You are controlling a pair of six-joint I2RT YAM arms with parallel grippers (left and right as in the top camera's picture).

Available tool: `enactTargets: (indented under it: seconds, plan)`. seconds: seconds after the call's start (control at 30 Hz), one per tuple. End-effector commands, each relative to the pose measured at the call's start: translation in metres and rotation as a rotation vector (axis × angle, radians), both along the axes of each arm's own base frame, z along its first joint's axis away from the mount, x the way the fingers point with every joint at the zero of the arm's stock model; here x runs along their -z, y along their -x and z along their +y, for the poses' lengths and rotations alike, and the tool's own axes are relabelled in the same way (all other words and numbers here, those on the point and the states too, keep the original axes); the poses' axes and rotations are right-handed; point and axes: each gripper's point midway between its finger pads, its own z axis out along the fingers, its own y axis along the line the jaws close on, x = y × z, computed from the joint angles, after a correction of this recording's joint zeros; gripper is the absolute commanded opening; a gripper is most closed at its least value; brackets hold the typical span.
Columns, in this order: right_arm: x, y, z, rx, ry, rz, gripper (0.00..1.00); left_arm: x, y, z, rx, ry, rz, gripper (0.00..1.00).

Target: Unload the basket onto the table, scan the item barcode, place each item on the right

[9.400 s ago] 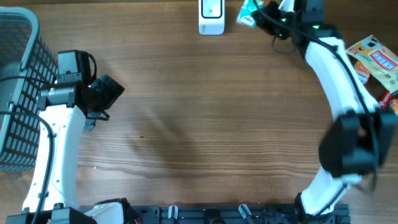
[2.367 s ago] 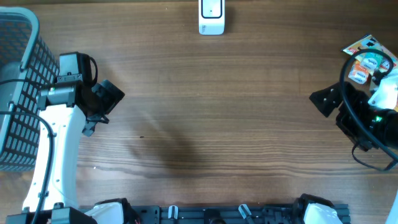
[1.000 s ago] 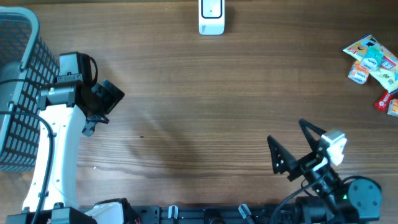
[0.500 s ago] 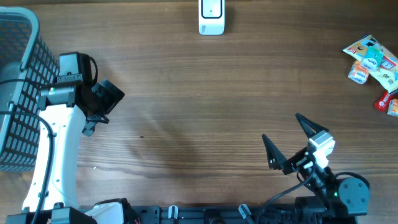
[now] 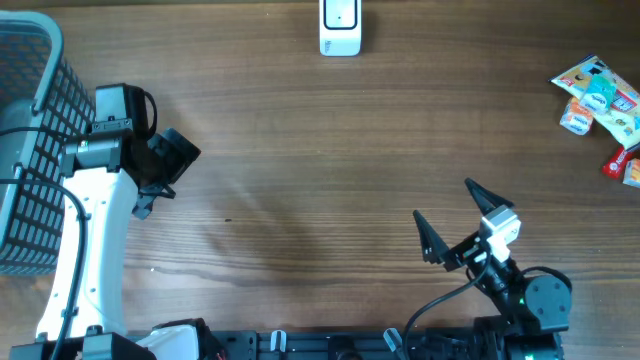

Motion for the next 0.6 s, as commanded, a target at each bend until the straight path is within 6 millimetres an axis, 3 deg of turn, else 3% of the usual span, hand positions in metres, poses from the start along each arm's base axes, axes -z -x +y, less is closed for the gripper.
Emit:
enactTargets:
  seconds: [0.0,0.57]
  plan:
    - [-0.0051,-0.0031,-0.0075,0.053,0.005,-0.036,1.00,-0.0030,-0.0028,0.0030,0.007,-0.017,-0.006,1.00]
    - [-0.0041,-0.0086,-0.0139,0.098,0.019,-0.080,1.00,-0.0030,-0.0028,0.0030,0.007,-0.017,-0.006,1.00]
